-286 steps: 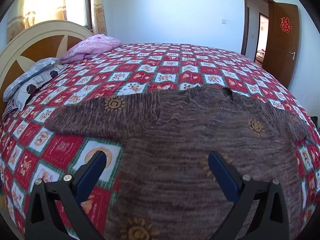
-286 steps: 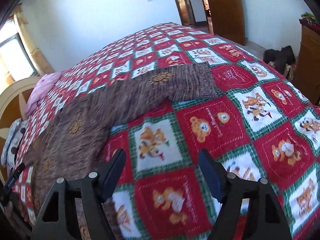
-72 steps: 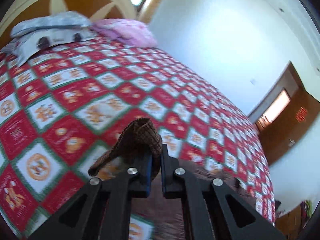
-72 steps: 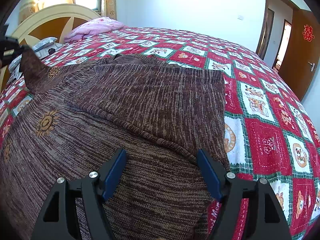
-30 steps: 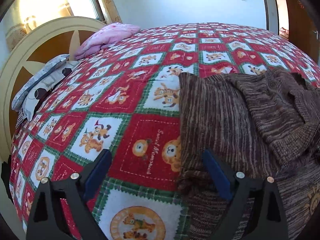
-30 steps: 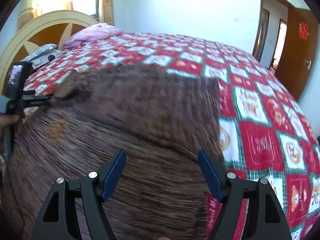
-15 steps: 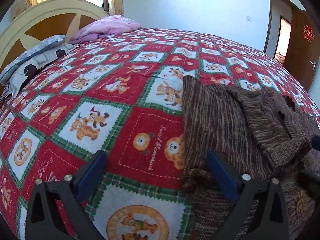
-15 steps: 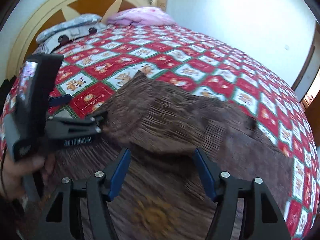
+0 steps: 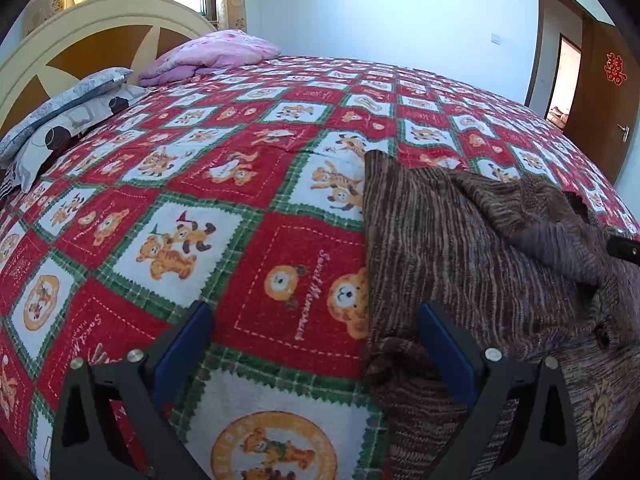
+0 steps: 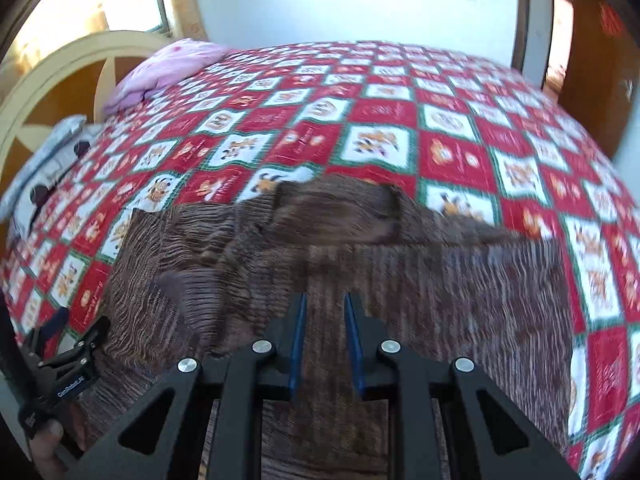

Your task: Fold small clothes

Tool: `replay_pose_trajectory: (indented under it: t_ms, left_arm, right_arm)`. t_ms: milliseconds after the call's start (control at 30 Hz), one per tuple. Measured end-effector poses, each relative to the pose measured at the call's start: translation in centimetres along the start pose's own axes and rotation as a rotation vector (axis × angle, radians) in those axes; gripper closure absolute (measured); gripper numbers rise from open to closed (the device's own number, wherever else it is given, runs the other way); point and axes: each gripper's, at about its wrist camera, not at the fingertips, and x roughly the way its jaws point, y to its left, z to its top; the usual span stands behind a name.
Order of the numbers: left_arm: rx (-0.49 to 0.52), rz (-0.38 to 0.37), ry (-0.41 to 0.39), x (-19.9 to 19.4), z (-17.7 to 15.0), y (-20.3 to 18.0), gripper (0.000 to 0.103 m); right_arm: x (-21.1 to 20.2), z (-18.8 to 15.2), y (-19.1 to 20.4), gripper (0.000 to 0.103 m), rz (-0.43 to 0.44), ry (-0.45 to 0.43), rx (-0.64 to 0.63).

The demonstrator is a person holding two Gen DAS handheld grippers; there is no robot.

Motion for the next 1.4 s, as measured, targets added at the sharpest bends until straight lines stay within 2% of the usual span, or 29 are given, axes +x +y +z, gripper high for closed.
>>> replay_pose_trajectory:
  t_ms: [67, 133, 200, 233, 333, 467, 567, 600, 633, 733, 867, 967, 1100, 1167, 1200, 1400]
  left_arm:
    - [-0.004, -0.004, -0.002, 0.0, 0.0, 0.1, 0.0]
    - [-0.003, -0.002, -0.002, 0.0, -0.1, 0.1, 0.0]
    - [0.0, 0.001, -0.002, 0.0, 0.0, 0.1, 0.0]
    - [-0.001, 0.001, -0.002, 0.0, 0.0, 0.1, 0.0]
    - [0.0, 0.003, -0.002, 0.0, 0.0, 0.0, 0.0]
    - [0.001, 0.003, -0.002, 0.0, -0.1, 0.0, 0.0]
    - [0.001, 0.003, -0.002, 0.0, -0.1, 0.0, 0.0]
    - [0.001, 0.003, -0.002, 0.0, -0.1, 0.1, 0.0]
    - [0.0, 0.002, -0.002, 0.0, -0.1, 0.1, 0.0]
    - [-0.001, 0.0, -0.002, 0.0, -0.1, 0.1, 0.0]
    - [-0.001, 0.001, -0.003, 0.0, 0.0, 0.0, 0.0]
    - [-0.002, -0.001, -0.002, 0.0, 0.0, 0.0, 0.0]
    - [-0.002, 0.001, -0.002, 0.0, 0.0, 0.0, 0.0]
    - [-0.001, 0.001, -0.001, 0.0, -0.1, 0.0, 0.0]
    - [-0.002, -0.001, -0.002, 0.0, -0.1, 0.0, 0.0]
    - [-0.004, -0.004, -0.001, 0.1, -0.1, 0.0, 0.0]
  right_arm:
    - [-0.5, -0.5, -0.2, 0.073, 0.052, -0.004, 0.02]
    - [-0.6, -1.0, 0.8, 0.049, 0.144, -0.003, 0.005]
    - [-0.5, -1.5, 3.2, 0.047, 0.222, 0.005, -0.064]
    - [-0.5, -1.8, 4.8, 0.047, 0.221, -0.002, -0.126]
    - [0.1, -2.5, 9.2, 0.047, 0.121, -0.03, -0.323]
    - [1.4, -3.4, 11.5, 0.047, 0.092, -0.007, -0.428]
    - [2.3, -2.8, 10.9, 0.065, 0.045, 0.007, -0.394]
    - [2.5, -2.6, 10.6, 0.077, 0.039, 0.012, -0.386]
    - [2.6, -2.4, 10.4, 0.084, 0.035, 0.013, -0.385]
    - [2.1, -2.2, 10.0, 0.084, 0.038, 0.015, -0.383]
    - [0.5, -1.8, 9.8, 0.083, 0.048, -0.043, -0.379]
    - [0.8, -2.5, 11.4, 0.083, 0.072, -0.023, -0.462]
    - [2.0, -3.9, 13.3, 0.083, 0.024, 0.007, -0.568]
    - [2.4, -3.8, 13.1, 0.085, 0.023, 0.015, -0.553]
    - [2.3, -3.6, 12.8, 0.1, 0.015, 0.012, -0.532]
    - [0.7, 0.1, 8.3, 0.1, 0.0, -0.048, -0.331]
